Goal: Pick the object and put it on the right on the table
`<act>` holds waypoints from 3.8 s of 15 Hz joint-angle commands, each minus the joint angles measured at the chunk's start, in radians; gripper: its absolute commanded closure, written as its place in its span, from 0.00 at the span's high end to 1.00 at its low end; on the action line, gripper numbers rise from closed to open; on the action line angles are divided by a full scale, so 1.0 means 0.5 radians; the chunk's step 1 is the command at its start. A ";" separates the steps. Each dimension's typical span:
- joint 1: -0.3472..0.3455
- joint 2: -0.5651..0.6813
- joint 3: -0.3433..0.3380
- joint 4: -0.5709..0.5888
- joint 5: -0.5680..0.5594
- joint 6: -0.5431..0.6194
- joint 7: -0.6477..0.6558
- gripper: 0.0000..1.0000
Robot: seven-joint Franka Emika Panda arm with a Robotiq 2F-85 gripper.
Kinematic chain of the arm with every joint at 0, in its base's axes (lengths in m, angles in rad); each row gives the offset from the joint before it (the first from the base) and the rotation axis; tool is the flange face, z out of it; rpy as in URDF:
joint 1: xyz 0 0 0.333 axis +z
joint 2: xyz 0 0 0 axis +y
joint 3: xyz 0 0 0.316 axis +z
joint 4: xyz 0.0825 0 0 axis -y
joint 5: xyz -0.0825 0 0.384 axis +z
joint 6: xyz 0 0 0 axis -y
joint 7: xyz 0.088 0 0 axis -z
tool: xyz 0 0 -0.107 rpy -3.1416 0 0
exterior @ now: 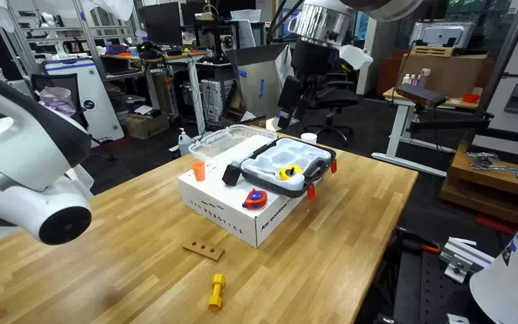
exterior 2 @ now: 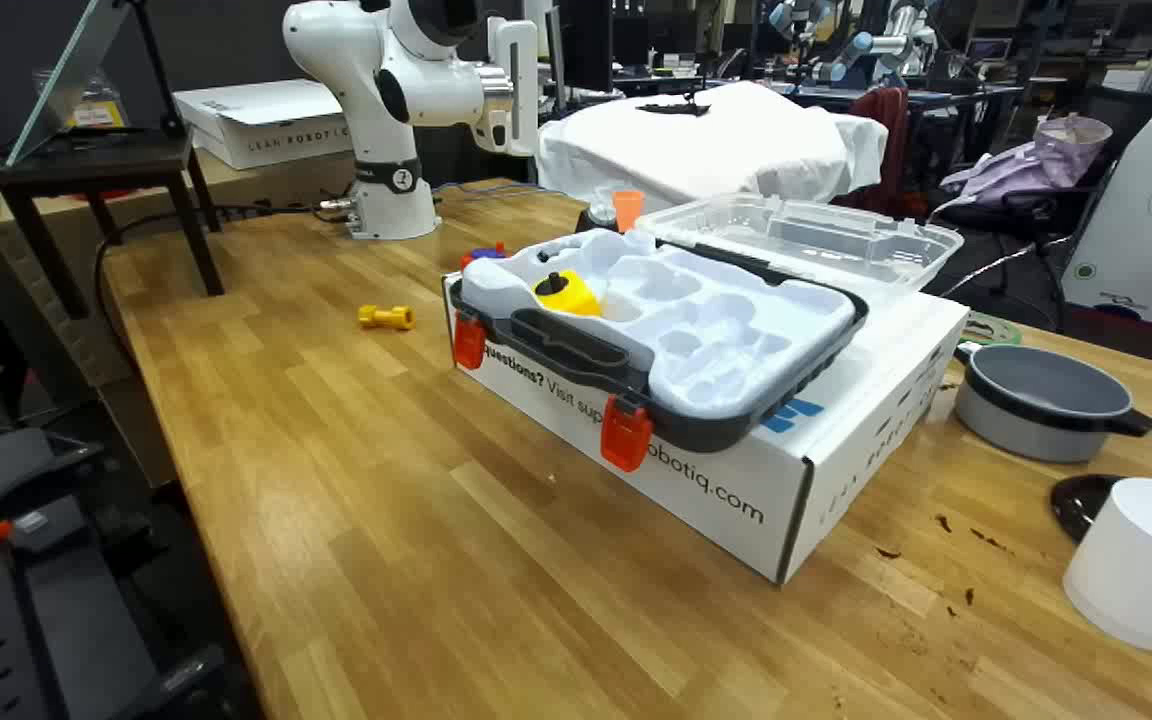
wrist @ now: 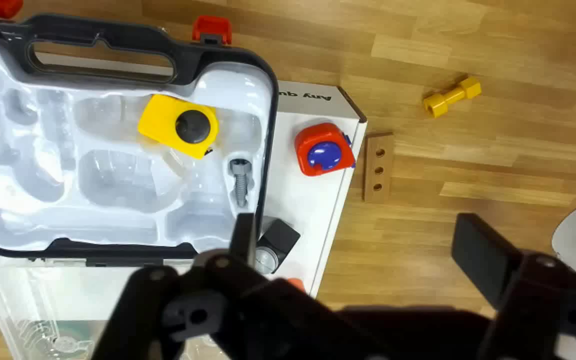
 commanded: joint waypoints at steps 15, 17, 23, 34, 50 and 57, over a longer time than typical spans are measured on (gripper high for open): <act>0.079 0.621 0.379 0.507 -0.198 -0.109 0.275 1.00; 0.108 0.676 0.415 0.575 -0.135 -0.118 0.282 1.00; 0.101 0.648 0.421 0.503 -0.154 -0.028 0.280 1.00; 0.157 0.795 0.497 0.587 -0.082 -0.010 0.483 1.00; 0.273 1.139 0.522 0.746 -0.578 -0.018 0.984 1.00; 0.326 1.241 0.454 0.791 -0.736 -0.069 1.367 1.00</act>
